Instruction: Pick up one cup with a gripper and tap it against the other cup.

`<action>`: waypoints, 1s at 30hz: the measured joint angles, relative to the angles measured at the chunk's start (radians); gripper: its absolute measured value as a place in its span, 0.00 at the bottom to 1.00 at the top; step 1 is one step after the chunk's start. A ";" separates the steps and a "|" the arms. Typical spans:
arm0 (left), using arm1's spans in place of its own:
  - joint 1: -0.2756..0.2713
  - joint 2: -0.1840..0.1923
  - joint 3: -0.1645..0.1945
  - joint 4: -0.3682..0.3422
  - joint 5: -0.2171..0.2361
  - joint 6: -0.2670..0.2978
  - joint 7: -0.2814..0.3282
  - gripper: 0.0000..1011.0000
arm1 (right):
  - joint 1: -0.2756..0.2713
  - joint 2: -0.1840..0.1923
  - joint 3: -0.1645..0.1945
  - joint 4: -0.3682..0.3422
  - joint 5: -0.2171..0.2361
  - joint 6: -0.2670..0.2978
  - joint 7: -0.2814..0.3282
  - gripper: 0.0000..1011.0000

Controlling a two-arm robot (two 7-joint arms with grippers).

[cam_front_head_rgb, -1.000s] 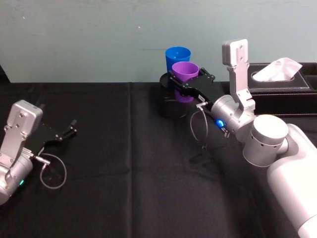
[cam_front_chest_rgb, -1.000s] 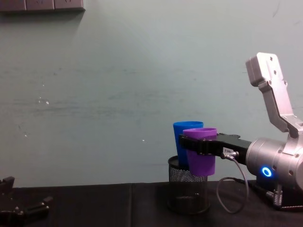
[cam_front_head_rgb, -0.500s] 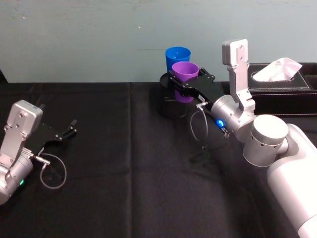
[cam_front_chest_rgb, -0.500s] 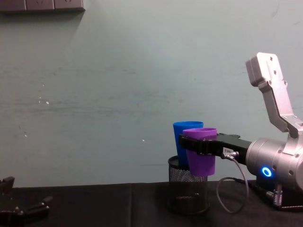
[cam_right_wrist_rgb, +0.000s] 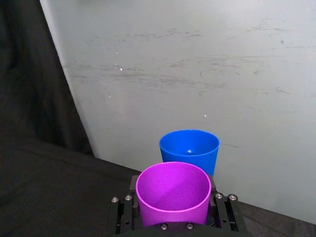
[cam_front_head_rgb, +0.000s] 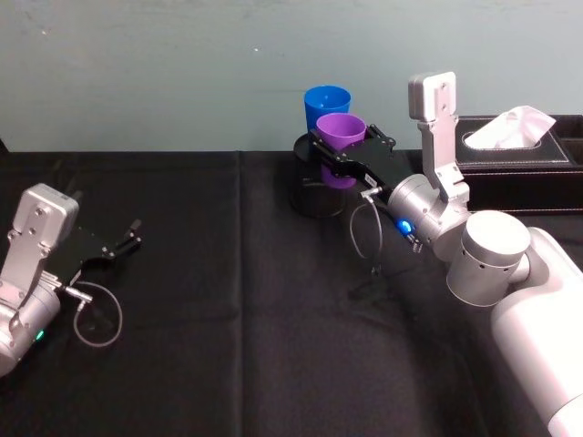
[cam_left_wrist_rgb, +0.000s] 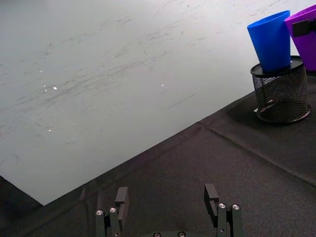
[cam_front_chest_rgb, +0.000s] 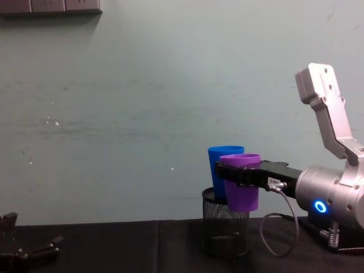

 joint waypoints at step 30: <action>0.000 0.000 0.000 0.000 0.000 0.000 0.000 0.99 | 0.000 0.000 0.000 0.000 0.000 0.000 0.000 0.74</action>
